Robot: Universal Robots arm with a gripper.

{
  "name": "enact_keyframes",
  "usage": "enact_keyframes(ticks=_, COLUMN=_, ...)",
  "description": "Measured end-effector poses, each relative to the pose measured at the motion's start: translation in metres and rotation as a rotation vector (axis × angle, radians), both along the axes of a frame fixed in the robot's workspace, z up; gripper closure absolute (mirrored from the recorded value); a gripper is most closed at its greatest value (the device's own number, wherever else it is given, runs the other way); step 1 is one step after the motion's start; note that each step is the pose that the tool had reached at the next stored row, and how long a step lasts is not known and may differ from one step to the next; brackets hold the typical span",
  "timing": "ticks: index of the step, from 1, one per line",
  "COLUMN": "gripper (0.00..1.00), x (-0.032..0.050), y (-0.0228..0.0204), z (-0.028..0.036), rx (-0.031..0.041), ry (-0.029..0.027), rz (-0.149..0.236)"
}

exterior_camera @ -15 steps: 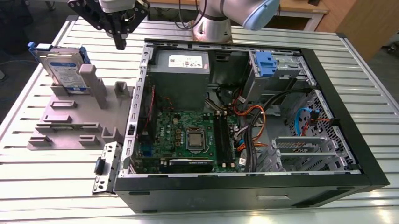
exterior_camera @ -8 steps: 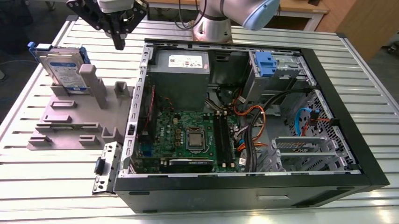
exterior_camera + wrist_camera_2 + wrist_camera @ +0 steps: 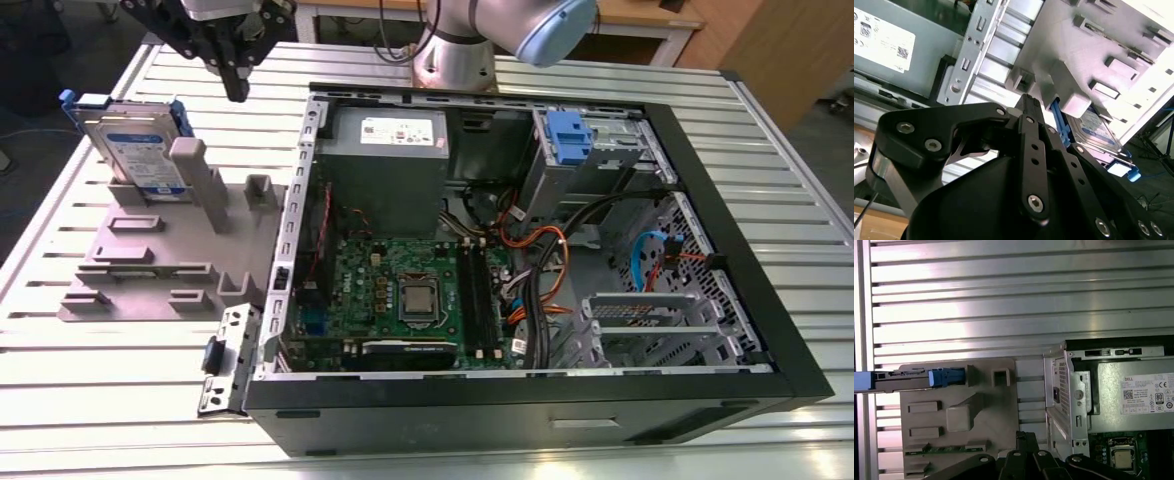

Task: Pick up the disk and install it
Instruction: 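Reach for the disk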

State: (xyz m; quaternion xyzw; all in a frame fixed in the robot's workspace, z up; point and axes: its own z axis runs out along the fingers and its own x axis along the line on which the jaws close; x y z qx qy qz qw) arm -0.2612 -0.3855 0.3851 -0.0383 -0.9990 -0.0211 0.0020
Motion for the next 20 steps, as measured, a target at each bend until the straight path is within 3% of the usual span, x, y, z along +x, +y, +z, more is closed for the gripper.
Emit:
enact_keyframes(ticks=4, gripper=0.89, x=-0.0053, y=0.0013, z=-0.0002, rx=0.0009, ry=0.0005, rz=0.0)
enact_keyframes(ticks=20, gripper=0.89, x=-0.0083, y=0.0013, z=-0.0009, rx=0.0007, ry=0.001, rz=0.0)
